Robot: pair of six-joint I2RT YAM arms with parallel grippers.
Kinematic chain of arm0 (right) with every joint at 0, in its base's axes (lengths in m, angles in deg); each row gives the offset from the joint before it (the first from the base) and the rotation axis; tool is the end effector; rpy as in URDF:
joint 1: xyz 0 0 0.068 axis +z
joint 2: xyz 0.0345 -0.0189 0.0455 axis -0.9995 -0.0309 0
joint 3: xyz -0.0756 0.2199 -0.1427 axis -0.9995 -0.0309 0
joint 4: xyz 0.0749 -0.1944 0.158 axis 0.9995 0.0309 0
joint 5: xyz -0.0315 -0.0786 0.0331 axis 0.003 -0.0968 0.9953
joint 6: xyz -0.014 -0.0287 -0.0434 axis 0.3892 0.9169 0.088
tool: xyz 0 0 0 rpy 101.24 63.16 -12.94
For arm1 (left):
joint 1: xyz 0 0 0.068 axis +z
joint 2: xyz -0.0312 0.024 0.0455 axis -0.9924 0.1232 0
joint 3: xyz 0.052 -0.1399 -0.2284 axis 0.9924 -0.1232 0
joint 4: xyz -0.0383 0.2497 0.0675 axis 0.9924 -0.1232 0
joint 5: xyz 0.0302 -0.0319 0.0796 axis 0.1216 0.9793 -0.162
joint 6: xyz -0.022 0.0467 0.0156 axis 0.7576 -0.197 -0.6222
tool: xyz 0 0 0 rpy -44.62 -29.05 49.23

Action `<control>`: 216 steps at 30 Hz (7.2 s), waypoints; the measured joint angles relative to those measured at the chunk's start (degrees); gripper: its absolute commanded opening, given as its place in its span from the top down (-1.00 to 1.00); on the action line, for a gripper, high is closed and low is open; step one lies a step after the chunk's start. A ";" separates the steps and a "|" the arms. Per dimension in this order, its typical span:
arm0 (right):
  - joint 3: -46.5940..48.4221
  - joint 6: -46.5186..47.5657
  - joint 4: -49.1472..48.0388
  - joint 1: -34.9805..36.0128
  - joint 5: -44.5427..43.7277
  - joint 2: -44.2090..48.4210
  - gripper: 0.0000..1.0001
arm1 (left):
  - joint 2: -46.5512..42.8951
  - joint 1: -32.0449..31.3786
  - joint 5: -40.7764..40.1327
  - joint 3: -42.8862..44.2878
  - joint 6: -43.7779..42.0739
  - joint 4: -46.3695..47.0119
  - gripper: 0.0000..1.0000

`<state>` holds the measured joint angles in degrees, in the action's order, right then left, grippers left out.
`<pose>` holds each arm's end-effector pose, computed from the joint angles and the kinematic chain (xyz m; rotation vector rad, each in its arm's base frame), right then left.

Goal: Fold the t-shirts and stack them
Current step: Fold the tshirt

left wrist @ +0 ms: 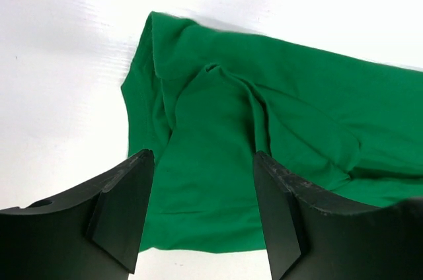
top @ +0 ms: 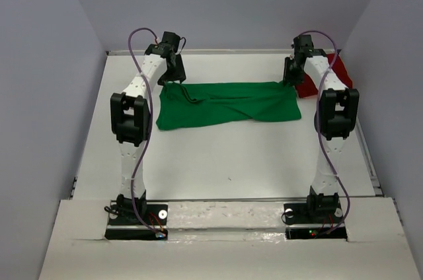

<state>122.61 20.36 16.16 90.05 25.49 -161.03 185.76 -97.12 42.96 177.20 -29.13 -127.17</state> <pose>0.4902 0.0161 0.2272 0.1446 2.6186 0.0809 0.4739 -0.1149 0.2684 -0.2077 2.5110 -0.0740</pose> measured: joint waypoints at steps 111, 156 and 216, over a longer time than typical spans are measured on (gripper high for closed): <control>-16.39 -0.46 -2.14 11.76 -6.78 17.49 1.00 | 19.34 -5.62 28.46 16.50 -2.38 11.13 1.00; -18.01 -0.46 -2.21 11.78 -5.77 19.10 1.00 | 5.88 -8.57 0.50 -2.93 -1.62 4.48 1.00; -17.88 -0.37 -1.99 12.46 -8.33 17.40 1.00 | 1.66 -8.26 8.98 -5.84 -6.14 14.16 0.14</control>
<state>104.73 19.99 14.17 102.51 17.16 -143.63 187.42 -105.38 51.95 171.37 -35.27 -113.00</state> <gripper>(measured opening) 0.010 0.353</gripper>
